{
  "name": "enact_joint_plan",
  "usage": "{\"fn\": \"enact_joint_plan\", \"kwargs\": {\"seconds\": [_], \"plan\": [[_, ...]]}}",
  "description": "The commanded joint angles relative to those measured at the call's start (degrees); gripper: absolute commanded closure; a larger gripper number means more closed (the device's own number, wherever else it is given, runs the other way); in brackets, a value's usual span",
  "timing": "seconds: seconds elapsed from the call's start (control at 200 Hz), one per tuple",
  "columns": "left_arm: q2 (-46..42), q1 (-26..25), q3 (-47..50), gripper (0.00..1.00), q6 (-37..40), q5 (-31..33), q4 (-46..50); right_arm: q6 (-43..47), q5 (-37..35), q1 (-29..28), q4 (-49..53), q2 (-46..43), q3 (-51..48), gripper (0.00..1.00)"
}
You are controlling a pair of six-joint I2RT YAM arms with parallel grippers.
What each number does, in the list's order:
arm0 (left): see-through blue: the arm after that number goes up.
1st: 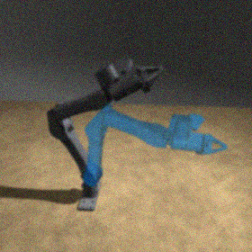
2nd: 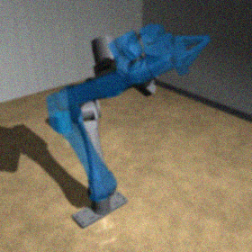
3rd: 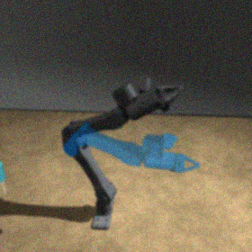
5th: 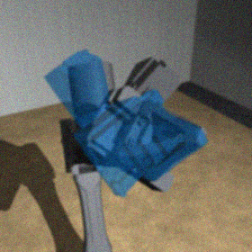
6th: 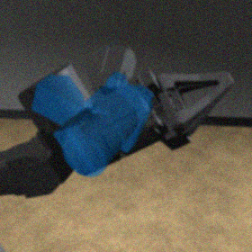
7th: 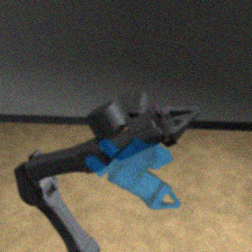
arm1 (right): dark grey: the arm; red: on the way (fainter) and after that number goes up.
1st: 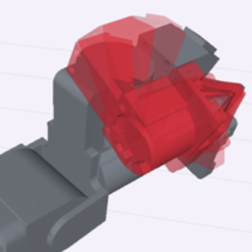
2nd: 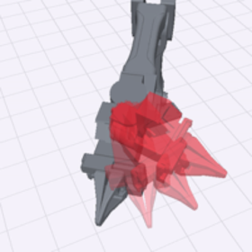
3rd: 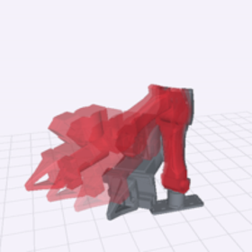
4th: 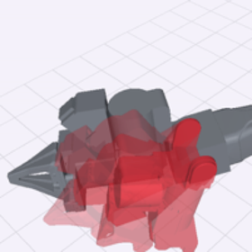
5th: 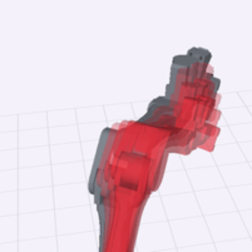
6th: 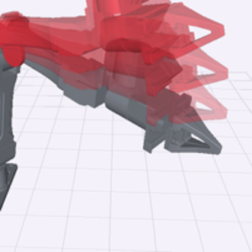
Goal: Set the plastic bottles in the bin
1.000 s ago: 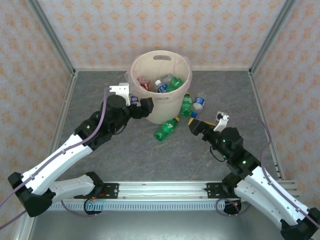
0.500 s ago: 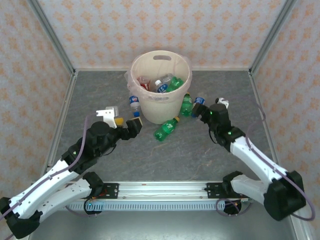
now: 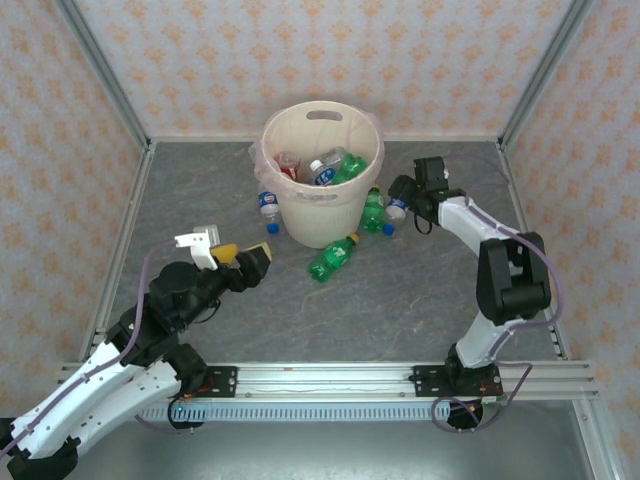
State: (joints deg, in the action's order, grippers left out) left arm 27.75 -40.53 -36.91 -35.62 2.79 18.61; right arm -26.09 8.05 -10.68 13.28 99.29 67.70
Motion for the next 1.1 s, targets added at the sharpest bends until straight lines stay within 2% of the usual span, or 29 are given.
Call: {"fn": "enact_joint_plan", "kwargs": {"seconds": [0.0, 0.08, 0.486, 0.626, 0.911, 1.096], "plan": [[-1.9, -0.4, -0.3, 0.01, -0.4, 0.5, 3.3, 1.2, 1.0, 0.1, 5.2, 3.2, 4.3, 0.15], [-3.2, -0.4, 0.0, 0.01, -0.6, 0.5, 3.5, 2.2, 2.4, 0.4, 5.9, 6.0, 6.0, 0.20], [-4.5, -0.4, -3.0, 0.01, 0.1, 2.2, 9.1, 3.5, 1.2, 0.9, 7.1, 14.1, 8.9, 0.20], [-4.0, -0.4, -3.8, 0.01, -0.2, 2.0, 9.8, 3.8, 2.6, 1.1, 6.5, 15.5, 8.8, 0.28], [-1.0, -0.4, -7.9, 0.01, -0.4, 1.6, 12.9, 3.3, 1.9, 1.1, 3.2, 10.1, 4.0, 0.42], [-1.1, -0.4, -8.1, 0.01, -0.4, 4.6, 13.0, 3.5, 0.5, 1.1, 1.4, 2.6, -0.8, 0.42]]}}
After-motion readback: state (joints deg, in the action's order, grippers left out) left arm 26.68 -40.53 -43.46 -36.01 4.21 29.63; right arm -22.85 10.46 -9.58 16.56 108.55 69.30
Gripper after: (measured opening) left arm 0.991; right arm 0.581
